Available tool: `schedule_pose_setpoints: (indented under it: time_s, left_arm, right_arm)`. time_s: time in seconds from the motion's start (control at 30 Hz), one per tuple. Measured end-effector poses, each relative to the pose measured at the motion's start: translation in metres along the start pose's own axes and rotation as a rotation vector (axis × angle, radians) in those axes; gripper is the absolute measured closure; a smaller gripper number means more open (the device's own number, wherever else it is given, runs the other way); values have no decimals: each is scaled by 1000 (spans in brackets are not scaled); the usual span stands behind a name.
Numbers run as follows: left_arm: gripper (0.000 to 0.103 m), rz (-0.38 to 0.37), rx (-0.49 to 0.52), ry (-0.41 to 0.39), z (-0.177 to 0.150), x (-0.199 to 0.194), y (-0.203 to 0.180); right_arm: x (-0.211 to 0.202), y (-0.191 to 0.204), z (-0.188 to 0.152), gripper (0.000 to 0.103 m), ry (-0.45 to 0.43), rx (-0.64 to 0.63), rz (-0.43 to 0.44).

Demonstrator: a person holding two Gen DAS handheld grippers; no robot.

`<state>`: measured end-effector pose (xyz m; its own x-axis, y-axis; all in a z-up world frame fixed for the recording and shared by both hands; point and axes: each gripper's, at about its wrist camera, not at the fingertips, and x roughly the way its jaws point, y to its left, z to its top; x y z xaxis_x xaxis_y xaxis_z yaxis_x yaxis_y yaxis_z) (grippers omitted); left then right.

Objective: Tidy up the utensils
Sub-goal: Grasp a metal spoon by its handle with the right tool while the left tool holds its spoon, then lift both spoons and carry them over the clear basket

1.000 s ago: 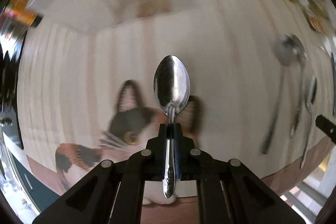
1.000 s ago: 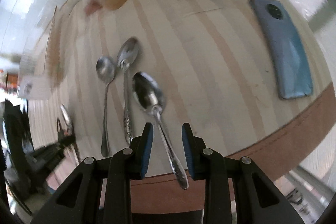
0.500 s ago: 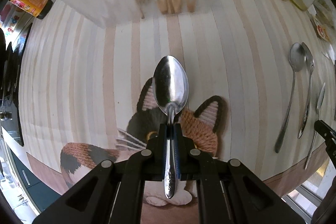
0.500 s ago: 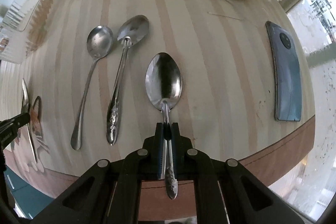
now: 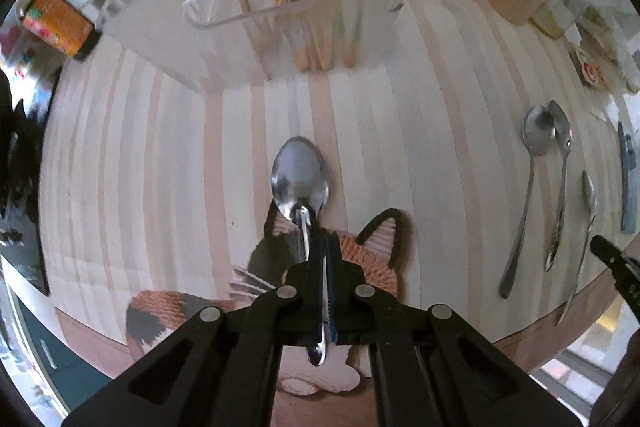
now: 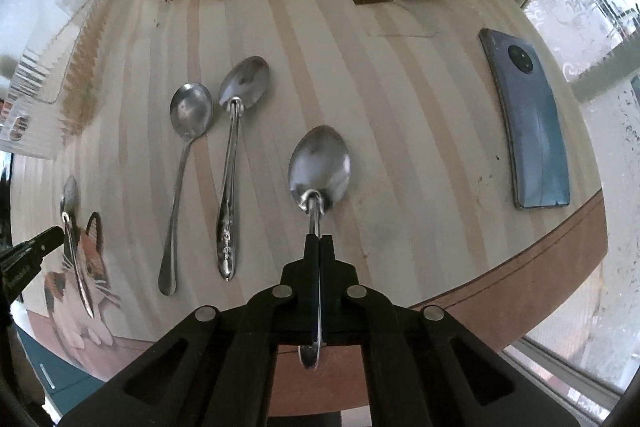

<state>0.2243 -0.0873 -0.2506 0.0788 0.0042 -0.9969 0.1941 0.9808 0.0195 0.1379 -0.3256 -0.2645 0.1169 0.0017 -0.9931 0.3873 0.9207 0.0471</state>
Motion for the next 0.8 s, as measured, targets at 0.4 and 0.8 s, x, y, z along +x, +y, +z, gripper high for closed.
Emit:
schedule_pose_setpoints:
  time_s: [0.4, 0.8]
  left_arm:
    - [96, -152, -182, 46, -6, -1, 74]
    - [70, -55, -29, 60, 0, 21, 24]
  right_arm:
    - [4, -7, -4, 103, 35, 105, 101]
    - [5, -27, 12, 89, 32, 215, 105]
